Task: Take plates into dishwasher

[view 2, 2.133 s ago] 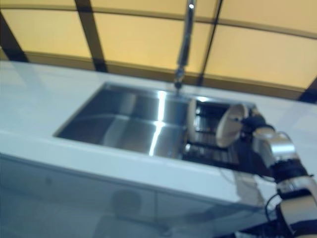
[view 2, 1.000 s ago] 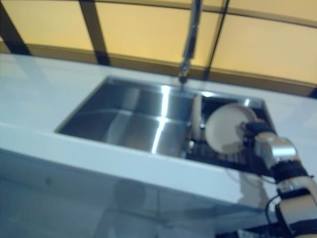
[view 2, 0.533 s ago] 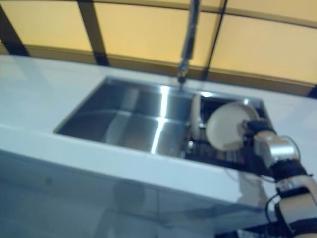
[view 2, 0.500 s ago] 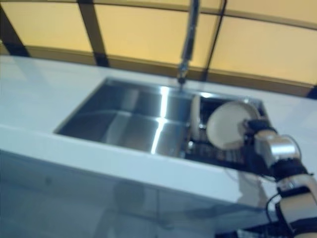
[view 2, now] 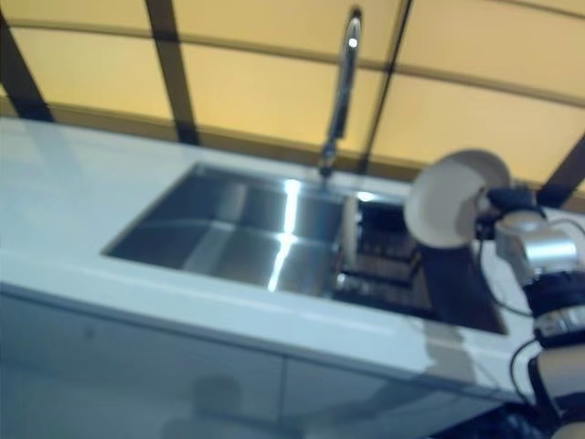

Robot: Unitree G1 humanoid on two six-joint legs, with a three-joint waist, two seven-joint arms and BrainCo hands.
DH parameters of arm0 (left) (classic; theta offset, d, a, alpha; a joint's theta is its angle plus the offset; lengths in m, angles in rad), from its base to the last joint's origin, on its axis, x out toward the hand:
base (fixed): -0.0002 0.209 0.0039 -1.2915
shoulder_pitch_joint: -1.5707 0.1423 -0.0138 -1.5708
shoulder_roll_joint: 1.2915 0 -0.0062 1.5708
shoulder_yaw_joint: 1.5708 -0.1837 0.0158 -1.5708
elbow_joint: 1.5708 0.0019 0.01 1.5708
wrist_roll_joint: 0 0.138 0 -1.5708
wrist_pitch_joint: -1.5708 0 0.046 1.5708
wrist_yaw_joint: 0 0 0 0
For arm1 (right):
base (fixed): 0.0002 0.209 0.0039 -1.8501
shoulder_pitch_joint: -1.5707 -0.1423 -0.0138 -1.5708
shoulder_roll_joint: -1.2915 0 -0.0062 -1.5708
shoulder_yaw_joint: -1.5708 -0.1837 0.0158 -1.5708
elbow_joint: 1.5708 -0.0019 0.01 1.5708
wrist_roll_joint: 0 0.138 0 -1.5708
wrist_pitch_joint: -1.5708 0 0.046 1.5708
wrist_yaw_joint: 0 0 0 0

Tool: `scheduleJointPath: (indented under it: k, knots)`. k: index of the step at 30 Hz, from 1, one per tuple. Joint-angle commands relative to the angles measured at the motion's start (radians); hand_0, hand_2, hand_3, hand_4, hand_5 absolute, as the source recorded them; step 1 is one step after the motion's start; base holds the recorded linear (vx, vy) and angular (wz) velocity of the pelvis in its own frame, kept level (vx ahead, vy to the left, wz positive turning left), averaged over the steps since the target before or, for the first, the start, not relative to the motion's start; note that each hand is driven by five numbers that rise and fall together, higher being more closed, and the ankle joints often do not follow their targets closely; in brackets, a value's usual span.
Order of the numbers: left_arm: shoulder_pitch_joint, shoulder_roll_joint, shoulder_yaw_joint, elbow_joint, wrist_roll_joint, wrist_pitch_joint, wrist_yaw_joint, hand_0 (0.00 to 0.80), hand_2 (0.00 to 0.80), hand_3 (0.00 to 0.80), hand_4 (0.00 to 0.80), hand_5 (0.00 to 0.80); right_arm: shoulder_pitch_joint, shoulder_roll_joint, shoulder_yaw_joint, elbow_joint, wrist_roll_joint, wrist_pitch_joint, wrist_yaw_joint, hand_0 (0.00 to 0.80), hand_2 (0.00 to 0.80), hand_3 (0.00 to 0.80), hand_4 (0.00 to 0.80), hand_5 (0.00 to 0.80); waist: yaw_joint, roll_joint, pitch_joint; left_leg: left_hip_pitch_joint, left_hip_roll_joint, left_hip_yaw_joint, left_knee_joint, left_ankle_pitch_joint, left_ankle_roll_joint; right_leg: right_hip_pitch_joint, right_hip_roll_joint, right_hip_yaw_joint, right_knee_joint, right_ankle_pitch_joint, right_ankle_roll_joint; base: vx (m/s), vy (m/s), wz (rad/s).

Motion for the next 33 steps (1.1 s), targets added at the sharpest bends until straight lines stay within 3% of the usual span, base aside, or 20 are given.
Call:
scheduleJointPath:
  k: [1,8,17,21,24,33]
  knots:
    - [0.002,0.024,-0.044,0.061,0.043,0.002,0.008,0.000,0.000,0.000,0.000,0.000,-0.158,-0.119,0.102,-0.036,-0.084,-0.070,-0.058,0.800,0.800,0.800,0.800,0.800,0.003,-0.015,-0.086,0.039,-0.036,0.044,0.001,-0.114,0.041,0.025,-0.004,0.016,0.007,-0.042,0.085,-0.026,0.030,-0.11]
    - [-0.003,0.042,-0.040,0.056,0.061,0.001,0.005,0.000,0.000,0.000,0.000,0.000,-0.196,-0.208,0.130,-0.048,-0.129,-0.045,-0.078,0.800,0.800,0.800,0.800,0.800,-0.025,-0.034,-0.109,0.055,-0.034,0.075,0.011,-0.131,0.052,0.015,0.003,0.045,0.014,-0.030,0.096,-0.034,0.008,-0.17]
    - [-0.016,0.058,-0.047,0.042,0.076,0.004,-0.002,0.000,0.000,0.000,0.000,0.000,-0.167,-0.323,0.142,-0.076,-0.231,-0.021,0.048,0.800,0.800,0.800,0.800,0.800,-0.070,-0.031,-0.127,0.053,-0.031,0.102,0.021,-0.141,0.060,-0.012,0.012,0.086,0.021,-0.021,0.100,-0.055,-0.012,-0.23]
    - [-0.028,0.063,-0.050,0.041,0.093,0.011,-0.009,0.000,0.000,0.000,0.000,0.000,-0.112,-0.362,0.119,-0.071,-0.266,-0.022,0.122,0.800,0.800,0.800,0.800,0.800,-0.095,-0.026,-0.136,0.056,-0.025,0.116,0.028,-0.150,0.063,-0.017,0.020,0.108,0.019,-0.024,0.097,-0.041,-0.032,-0.20]
    - [-0.040,0.060,-0.052,0.046,0.105,0.017,-0.016,0.000,0.000,0.000,0.000,0.000,-0.033,-0.400,0.071,-0.056,-0.276,-0.060,0.176,0.800,0.800,0.800,0.800,0.800,-0.125,-0.020,-0.147,0.063,-0.020,0.135,0.029,-0.156,0.062,-0.020,0.028,0.129,0.009,-0.022,0.096,-0.032,-0.053,-0.22]
    - [-0.047,0.057,-0.051,0.053,0.150,0.020,-0.030,0.000,0.000,0.000,0.000,0.000,0.138,-0.440,-0.049,-0.082,-0.337,-0.093,0.254,0.800,0.800,0.800,0.800,0.800,-0.172,-0.010,-0.152,0.071,-0.014,0.166,0.028,-0.161,0.060,-0.036,0.038,0.161,0.006,-0.019,0.096,-0.010,-0.035,-0.21]
